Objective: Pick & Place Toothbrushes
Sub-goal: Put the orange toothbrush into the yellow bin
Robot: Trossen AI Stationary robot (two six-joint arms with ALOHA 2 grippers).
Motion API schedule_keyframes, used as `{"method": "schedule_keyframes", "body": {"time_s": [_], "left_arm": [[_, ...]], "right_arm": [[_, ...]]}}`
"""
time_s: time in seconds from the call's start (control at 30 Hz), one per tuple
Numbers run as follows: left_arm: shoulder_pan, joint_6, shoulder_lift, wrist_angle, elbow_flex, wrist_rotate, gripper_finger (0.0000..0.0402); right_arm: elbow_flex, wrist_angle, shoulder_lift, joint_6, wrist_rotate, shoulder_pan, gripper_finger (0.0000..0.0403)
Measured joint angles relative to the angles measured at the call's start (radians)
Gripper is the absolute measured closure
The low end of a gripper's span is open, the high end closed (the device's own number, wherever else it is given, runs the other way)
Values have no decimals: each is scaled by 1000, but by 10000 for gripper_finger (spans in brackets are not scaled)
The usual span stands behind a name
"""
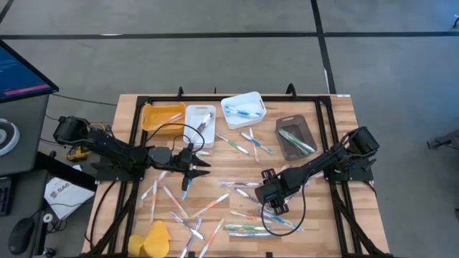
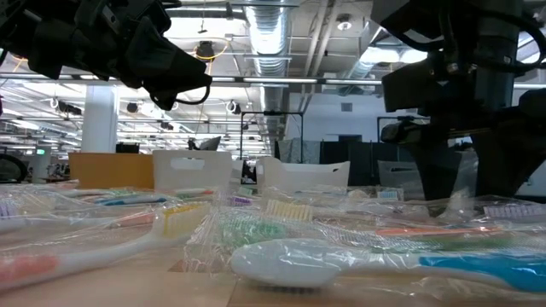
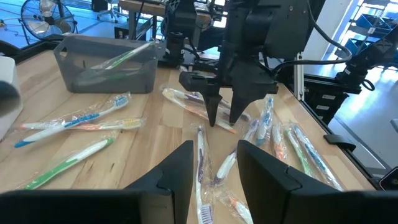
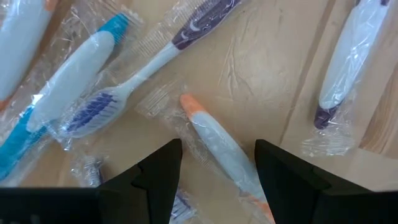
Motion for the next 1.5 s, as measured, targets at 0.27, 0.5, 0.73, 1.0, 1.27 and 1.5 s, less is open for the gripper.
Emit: {"method": "schedule_keyframes", "body": {"time_s": [0.27, 0.5, 0.73, 1.0, 1.27, 1.5], "left_arm": [[0, 0, 0, 0, 0, 0, 285], [0, 0, 0, 0, 0, 0, 285], [0, 0, 0, 0, 0, 0, 285], [0, 0, 0, 0, 0, 0, 285], [0, 0, 0, 0, 0, 0, 285], [0, 0, 0, -1, 0, 0, 285]], "right_arm": [[-1, 5, 2, -29, -3, 0, 202], [-2, 14, 2, -109, -12, 2, 202], [-2, 16, 3, -123, -13, 8, 202], [-1, 14, 4, -85, -79, -23, 228], [-2, 12, 4, -70, -90, -52, 346], [-2, 12, 4, -78, -99, -50, 377]]}}
